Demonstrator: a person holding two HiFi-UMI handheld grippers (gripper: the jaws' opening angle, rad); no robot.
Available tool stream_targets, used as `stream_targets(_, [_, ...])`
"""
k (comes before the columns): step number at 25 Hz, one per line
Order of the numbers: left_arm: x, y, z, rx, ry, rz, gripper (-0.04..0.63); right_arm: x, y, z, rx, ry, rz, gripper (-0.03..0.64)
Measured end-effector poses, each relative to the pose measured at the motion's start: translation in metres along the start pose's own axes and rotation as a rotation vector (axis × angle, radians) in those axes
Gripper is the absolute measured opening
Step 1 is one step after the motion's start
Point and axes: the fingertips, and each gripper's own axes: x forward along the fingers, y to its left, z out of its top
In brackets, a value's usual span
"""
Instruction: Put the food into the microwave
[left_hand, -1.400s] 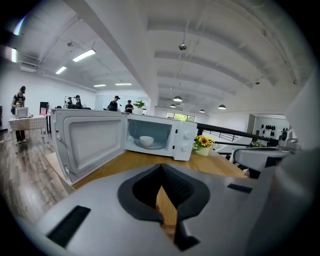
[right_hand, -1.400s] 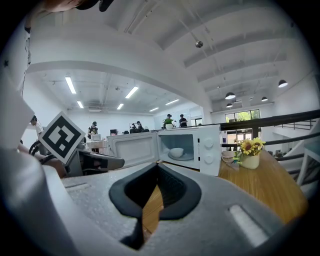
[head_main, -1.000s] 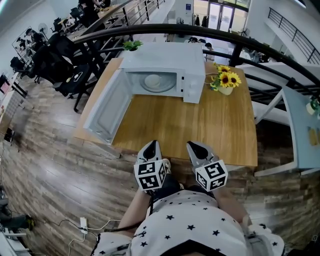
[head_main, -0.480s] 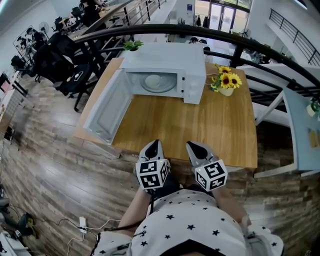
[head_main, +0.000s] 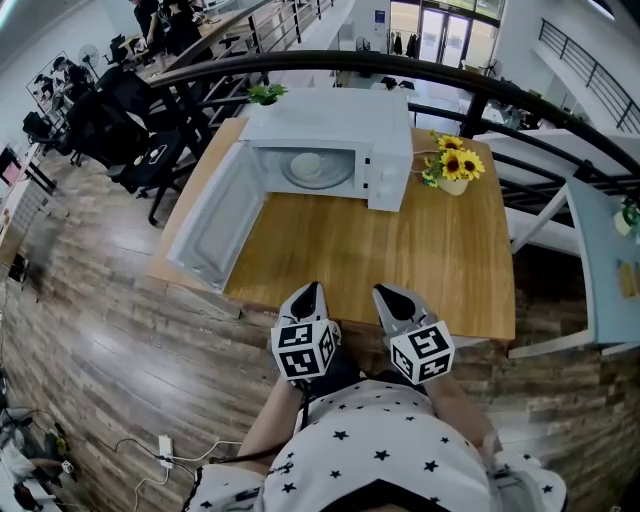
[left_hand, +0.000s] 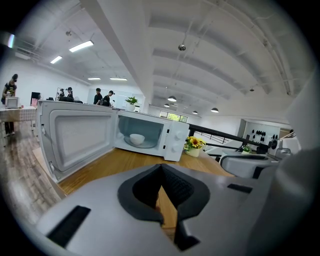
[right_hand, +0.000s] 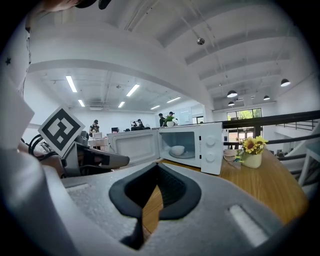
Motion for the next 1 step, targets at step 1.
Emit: stream_targets(1, [0.0007, -0.0004, 0.0002, -0.001, 0.000, -0.002, 0.004, 0.0002, -0.0008, -0.0002, 0.001, 0.000, -0.001, 0.005])
